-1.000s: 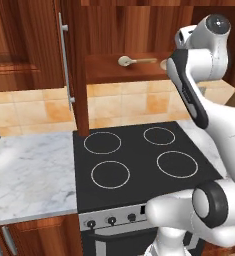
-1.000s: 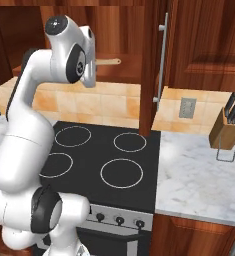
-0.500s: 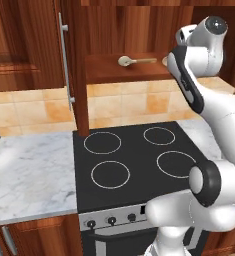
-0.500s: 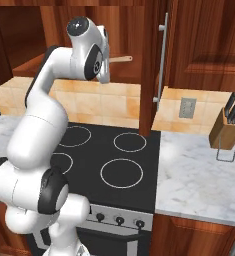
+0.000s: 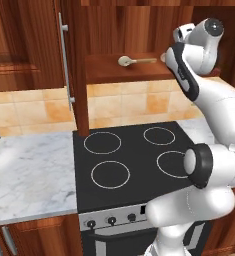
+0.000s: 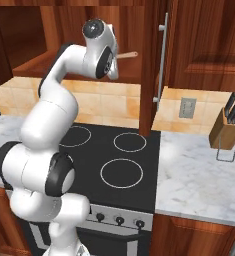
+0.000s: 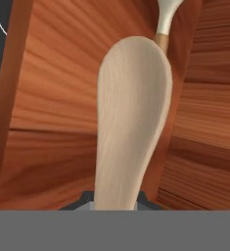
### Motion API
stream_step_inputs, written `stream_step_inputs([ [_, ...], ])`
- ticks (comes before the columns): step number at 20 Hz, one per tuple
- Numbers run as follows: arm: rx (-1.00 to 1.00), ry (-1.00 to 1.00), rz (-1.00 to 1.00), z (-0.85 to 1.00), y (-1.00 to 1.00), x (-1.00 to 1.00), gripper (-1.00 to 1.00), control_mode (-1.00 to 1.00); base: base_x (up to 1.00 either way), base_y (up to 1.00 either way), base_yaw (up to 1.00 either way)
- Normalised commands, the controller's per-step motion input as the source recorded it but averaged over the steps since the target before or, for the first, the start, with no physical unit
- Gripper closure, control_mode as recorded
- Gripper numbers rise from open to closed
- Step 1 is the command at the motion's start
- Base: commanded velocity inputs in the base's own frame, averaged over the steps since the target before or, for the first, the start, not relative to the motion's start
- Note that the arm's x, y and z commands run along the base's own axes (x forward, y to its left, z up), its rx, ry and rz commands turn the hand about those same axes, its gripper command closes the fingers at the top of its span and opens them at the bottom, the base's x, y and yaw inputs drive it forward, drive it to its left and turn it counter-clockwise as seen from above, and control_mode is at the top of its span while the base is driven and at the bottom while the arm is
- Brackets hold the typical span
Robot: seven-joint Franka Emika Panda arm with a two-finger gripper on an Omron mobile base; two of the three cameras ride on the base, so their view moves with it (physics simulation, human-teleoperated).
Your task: Organize the utensils by type. Pick up the wooden spoons from the counter and place them in the open cabinet. Then pick up the metallic utensils from the counter and place them in the open drawer.
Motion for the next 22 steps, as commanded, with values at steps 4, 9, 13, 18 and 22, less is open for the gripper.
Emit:
stream_step_inputs([
  [4, 0.0, -0.03, 0.04, 0.0, -0.08, 0.51, 1.0, -1.0, 0.0, 0.0, 0.0],
  [9, 0.0, 0.0, 0.01, -0.02, -0.06, 0.43, 1.0, -1.0, 0.0, 0.0, 0.0],
  [13, 0.0, 0.0, 0.0, -0.01, -0.07, 0.39, 1.0, -1.0, 0.0, 0.0, 0.0],
  [18, 0.0, 0.0, 0.0, 0.0, -0.03, 0.37, 1.0, -1.0, 0.0, 0.0, 0.0],
  [22, 0.0, 0.0, 0.01, -0.09, -0.01, 0.18, 1.0, -1.0, 0.0, 0.0, 0.0],
])
